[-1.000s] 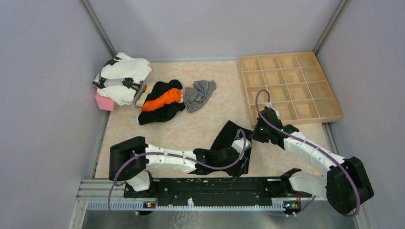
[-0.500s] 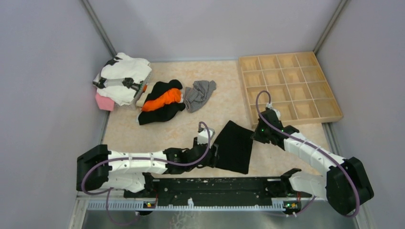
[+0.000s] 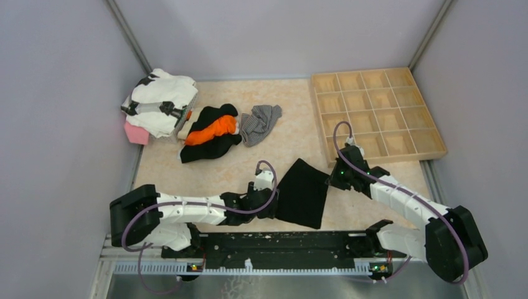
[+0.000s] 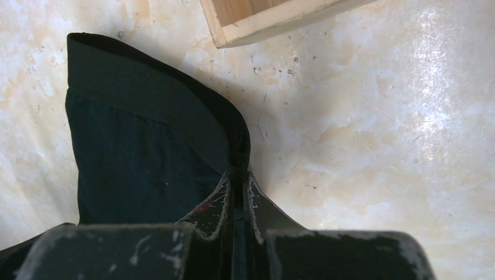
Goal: Roll the underwear
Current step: Fold the underwear at the center of the board.
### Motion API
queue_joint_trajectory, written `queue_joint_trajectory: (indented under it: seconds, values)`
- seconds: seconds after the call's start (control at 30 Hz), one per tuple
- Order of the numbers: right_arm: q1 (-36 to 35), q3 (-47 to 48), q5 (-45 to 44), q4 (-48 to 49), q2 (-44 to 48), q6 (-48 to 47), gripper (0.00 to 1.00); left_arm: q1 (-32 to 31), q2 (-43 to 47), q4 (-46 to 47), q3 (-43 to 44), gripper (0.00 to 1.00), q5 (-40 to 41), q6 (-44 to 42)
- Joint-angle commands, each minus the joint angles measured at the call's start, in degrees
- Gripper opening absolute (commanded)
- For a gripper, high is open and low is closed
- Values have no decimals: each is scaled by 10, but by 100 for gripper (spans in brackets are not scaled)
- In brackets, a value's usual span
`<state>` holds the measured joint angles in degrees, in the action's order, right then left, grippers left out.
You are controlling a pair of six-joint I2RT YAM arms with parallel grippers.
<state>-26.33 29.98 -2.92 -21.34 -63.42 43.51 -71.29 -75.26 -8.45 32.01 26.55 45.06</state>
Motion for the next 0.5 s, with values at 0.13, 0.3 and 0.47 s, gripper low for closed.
queue_joint_trajectory:
  seconds: [0.13,0.3,0.47]
  values:
    - [5,-12,16,16,32,5,0,23,-20,21,-11,54,-19,23]
    - [5,-30,27,10,59,22,0,60,-53,-1,9,50,-22,-7]
    - [5,-67,53,31,74,45,0,86,-106,-24,54,52,17,-55]
